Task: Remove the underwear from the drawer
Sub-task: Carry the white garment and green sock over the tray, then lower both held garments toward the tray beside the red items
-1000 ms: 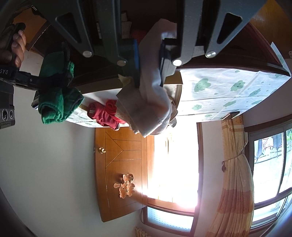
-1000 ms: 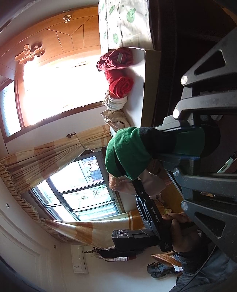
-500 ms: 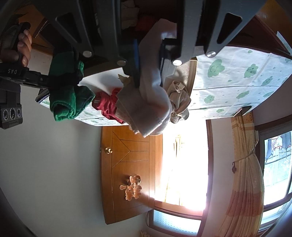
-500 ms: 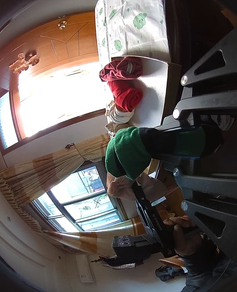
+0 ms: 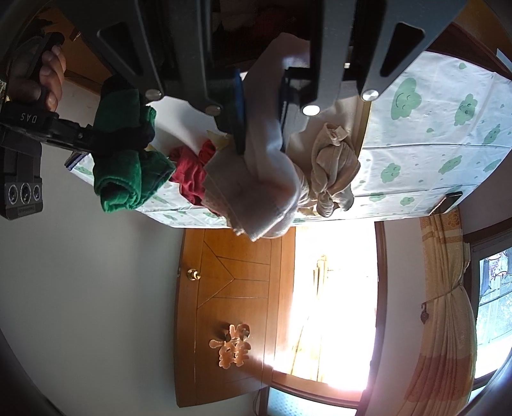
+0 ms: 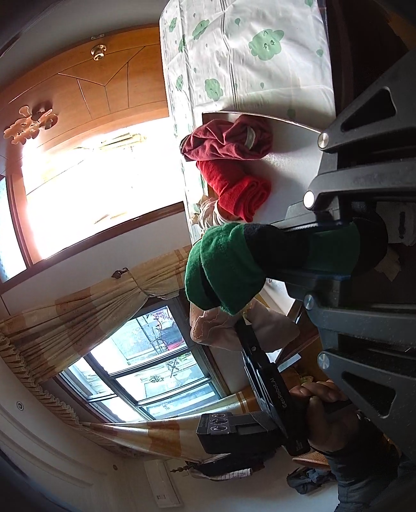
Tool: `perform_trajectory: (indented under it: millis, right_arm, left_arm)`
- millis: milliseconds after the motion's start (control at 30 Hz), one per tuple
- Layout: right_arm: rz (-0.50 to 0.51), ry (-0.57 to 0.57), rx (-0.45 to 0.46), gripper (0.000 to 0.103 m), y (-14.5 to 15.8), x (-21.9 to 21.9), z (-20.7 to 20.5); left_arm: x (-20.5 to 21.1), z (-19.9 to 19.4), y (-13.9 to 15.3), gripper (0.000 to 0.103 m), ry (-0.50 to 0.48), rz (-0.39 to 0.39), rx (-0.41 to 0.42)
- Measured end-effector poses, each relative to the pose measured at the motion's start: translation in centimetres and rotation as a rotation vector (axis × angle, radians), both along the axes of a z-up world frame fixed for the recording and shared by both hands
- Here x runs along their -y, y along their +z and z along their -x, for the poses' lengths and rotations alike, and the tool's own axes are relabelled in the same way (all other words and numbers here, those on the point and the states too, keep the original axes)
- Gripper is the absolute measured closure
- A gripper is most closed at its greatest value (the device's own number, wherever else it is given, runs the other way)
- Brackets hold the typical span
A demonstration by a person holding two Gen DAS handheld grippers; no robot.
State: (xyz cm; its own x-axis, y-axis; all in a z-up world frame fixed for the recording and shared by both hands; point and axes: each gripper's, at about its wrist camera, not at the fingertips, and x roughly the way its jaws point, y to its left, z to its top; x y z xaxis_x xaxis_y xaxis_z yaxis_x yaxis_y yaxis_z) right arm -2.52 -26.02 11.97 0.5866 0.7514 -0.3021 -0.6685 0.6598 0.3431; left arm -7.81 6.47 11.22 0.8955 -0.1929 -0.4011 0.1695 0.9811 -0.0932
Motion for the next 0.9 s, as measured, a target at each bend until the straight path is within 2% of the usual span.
perform_trajectory:
  millis: [467,700,900]
  right_arm:
    - [0.027,-0.019,-0.005,0.082,2.3,-0.8,-3.3]
    - [0.032,-0.036,-0.023,0.082,2.8,-0.8,-5.3]
    - [0.054,-0.058,-0.042,0.082,3.1,-0.7,-7.5]
  left_arm:
    - [1.2,-4.8,1.6,0.088,0.001,-0.013,-0.046]
    - [1.5,-7.7,1.7,0.088,0.017,-0.003,-0.09]
    - [1.9,-9.5,1.6,0.088,0.033,-0.028,-0.111]
